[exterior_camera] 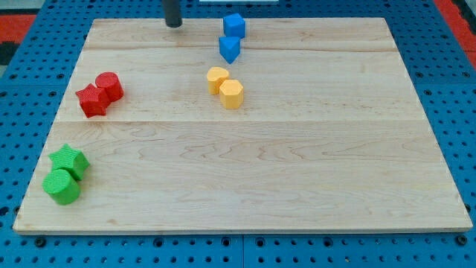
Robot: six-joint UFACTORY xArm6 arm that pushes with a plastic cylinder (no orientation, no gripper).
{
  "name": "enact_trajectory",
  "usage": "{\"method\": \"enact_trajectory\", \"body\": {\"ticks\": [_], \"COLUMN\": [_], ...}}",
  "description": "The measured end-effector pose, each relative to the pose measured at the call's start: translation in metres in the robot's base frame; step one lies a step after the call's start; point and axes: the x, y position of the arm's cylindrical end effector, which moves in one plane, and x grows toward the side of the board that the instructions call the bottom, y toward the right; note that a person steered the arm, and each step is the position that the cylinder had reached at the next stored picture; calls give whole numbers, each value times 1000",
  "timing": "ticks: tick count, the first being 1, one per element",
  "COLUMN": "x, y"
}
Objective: Slide the blue cube to the right of the blue triangle
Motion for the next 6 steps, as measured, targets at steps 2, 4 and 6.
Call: {"method": "enact_trajectory", "body": {"ticks": [2, 4, 6], "x": [2, 20, 48], "y": [80, 222, 162]}}
